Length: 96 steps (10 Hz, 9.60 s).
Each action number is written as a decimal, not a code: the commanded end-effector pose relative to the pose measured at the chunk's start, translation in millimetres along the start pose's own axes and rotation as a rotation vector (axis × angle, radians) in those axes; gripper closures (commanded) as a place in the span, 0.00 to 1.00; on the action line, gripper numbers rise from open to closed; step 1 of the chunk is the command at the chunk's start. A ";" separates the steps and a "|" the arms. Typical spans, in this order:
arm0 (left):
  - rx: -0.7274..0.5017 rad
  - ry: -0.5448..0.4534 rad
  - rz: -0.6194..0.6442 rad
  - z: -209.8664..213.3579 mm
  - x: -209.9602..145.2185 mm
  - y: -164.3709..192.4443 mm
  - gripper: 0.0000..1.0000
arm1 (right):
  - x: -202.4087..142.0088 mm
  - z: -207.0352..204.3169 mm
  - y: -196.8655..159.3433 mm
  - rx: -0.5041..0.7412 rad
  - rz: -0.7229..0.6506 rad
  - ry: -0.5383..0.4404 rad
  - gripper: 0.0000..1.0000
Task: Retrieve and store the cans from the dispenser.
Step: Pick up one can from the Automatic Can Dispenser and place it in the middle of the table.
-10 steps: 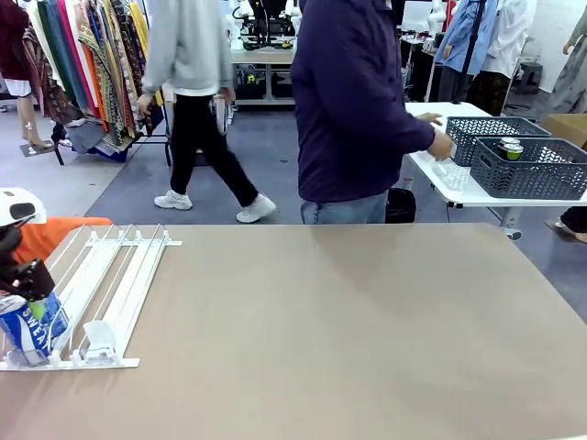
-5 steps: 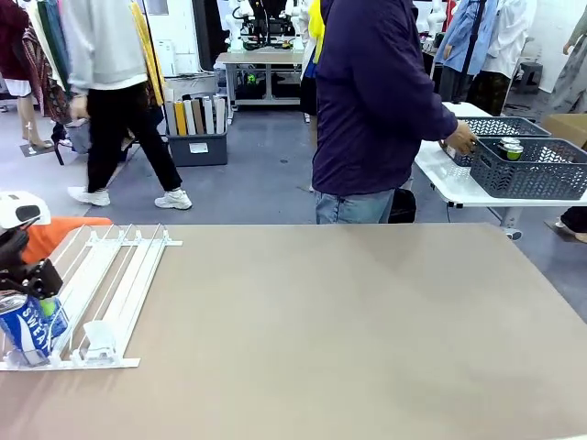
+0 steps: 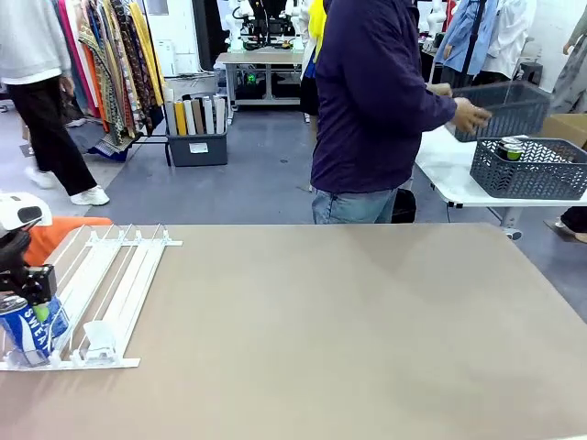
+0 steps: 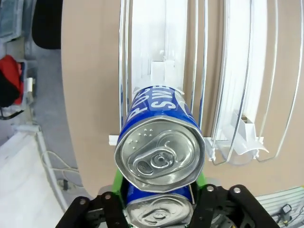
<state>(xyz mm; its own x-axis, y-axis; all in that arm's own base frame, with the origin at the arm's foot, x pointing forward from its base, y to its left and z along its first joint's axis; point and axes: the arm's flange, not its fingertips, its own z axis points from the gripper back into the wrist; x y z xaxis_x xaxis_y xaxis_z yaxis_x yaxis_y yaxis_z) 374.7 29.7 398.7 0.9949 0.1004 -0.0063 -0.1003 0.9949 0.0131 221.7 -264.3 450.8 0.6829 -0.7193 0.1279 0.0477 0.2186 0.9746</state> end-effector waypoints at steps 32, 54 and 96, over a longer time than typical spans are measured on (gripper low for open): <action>-0.080 -0.273 -0.405 179.1 -59.5 -345.4 1.00 | 1.6 1.2 0.7 0.005 0.028 0.002 0.00; -0.061 -0.224 -0.547 72.5 -87.2 -419.3 0.00 | 1.6 1.2 0.7 0.005 0.028 0.002 0.00; -0.098 -0.121 -0.046 35.3 -52.5 21.3 0.00 | 1.6 1.2 0.7 0.005 0.028 0.002 0.00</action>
<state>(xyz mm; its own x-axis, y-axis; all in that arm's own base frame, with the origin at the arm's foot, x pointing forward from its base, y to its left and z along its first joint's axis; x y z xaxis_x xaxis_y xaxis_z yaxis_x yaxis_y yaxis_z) 338.3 49.5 464.4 0.9891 0.0398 0.1416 -0.0325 0.9981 -0.0532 221.5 -264.4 450.8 0.6828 -0.7193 0.1278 0.0478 0.2186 0.9746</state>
